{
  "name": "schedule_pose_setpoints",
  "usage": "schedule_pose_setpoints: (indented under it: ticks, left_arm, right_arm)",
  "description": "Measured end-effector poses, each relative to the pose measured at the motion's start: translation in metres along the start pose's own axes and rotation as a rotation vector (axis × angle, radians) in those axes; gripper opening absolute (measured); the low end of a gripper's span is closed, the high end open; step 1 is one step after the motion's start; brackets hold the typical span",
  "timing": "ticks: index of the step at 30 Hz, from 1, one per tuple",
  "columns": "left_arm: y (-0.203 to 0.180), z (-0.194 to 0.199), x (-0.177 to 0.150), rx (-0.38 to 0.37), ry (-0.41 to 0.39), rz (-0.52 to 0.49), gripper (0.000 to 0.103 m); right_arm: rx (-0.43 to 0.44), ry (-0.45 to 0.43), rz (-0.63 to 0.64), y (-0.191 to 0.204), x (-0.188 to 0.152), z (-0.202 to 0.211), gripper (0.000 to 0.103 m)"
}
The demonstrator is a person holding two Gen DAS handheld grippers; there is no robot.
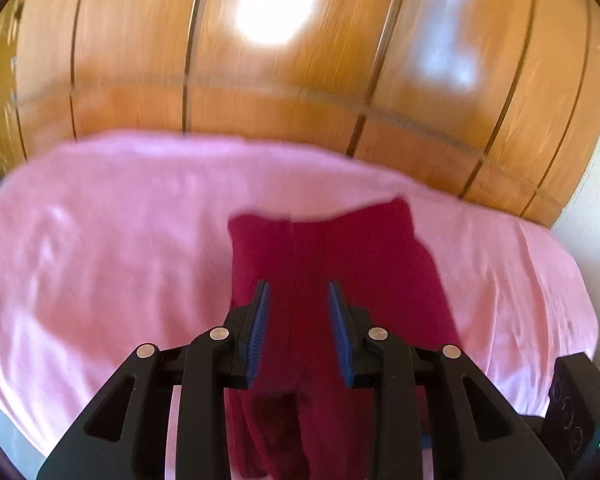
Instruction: Fold small clothes
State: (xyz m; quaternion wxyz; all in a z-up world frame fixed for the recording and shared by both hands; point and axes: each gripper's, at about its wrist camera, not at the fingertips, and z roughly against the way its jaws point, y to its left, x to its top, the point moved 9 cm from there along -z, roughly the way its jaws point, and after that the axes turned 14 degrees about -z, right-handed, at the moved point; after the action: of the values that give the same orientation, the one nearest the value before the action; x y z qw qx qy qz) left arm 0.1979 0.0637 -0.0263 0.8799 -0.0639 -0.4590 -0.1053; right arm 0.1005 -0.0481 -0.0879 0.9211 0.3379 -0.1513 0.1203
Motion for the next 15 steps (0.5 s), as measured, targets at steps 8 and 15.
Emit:
schedule_pose_setpoints:
  ticks: [8, 15]
  left_arm:
    - [-0.03, -0.04, -0.014, -0.087, 0.087, -0.029, 0.028]
    - [-0.019, -0.062, -0.042, -0.057, 0.152, -0.017, 0.028]
  right_arm:
    - [-0.103, -0.22, -0.148, -0.054, 0.056, 0.071, 0.053]
    - [-0.169, -0.295, -0.182, -0.067, 0.135, 0.048, 0.043]
